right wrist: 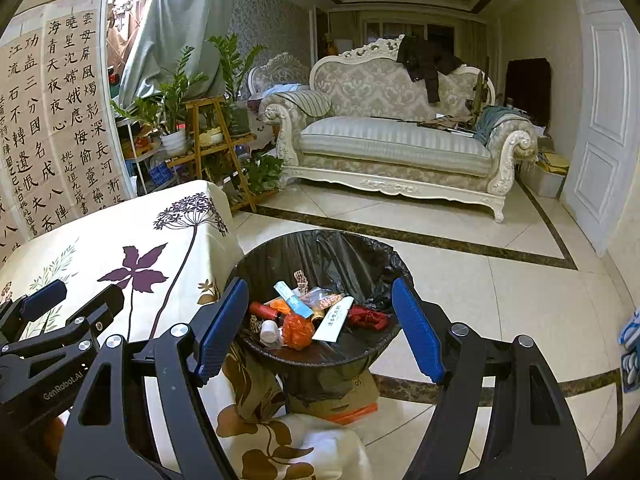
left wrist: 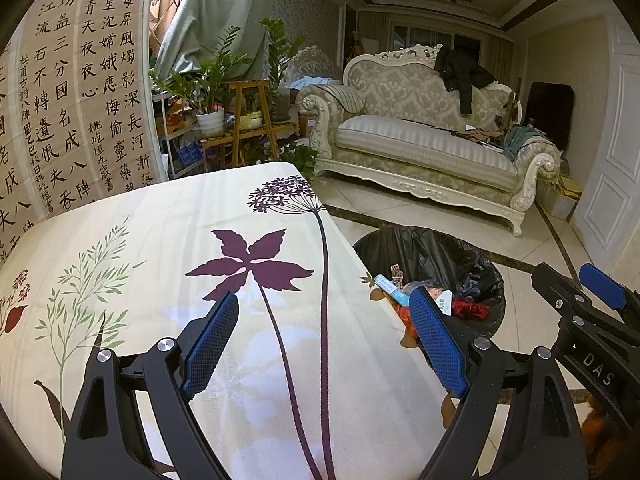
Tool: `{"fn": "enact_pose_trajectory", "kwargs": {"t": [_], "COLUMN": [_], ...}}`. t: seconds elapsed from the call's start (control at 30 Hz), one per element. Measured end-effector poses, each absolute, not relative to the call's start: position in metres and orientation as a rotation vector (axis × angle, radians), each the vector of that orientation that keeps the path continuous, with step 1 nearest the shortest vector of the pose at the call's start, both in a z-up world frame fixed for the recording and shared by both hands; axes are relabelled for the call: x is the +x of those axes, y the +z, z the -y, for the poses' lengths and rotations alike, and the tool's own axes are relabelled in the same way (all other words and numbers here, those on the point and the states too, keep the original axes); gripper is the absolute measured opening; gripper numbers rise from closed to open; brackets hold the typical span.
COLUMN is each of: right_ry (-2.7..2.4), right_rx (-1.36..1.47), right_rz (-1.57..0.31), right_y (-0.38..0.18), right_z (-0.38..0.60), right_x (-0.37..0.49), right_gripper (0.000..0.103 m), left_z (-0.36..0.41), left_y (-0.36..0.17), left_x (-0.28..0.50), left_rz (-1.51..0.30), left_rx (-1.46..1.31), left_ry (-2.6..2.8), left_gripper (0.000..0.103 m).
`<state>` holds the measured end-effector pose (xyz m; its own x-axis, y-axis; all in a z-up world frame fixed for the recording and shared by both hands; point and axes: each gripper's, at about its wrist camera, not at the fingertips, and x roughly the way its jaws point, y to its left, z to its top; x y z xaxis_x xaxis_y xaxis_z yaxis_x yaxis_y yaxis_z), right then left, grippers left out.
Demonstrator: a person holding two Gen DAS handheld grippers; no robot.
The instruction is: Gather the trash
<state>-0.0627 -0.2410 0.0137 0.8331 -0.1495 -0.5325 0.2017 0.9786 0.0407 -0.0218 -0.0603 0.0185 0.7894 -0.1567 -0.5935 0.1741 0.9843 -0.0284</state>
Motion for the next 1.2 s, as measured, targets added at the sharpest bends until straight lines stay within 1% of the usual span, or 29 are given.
{"fn": "enact_pose_trajectory", "kwargs": {"t": [0.57,1.2], "right_ry": [-0.185,-0.175], "right_rx": [0.096,0.091], "right_rz": [-0.555,-0.57], "right_y": [0.014,0.008], "right_z": [0.24,0.232], "right_x": [-0.062,-0.053], "right_gripper": [0.073,0.073], "left_z": [0.059,0.057], "left_y": [0.018,0.022], "left_x": [-0.02,-0.018], "left_rz": [-0.64,-0.592], "left_rx": [0.029,0.034], "left_ry": [-0.178,-0.149], "left_gripper": [0.084,0.084]}}
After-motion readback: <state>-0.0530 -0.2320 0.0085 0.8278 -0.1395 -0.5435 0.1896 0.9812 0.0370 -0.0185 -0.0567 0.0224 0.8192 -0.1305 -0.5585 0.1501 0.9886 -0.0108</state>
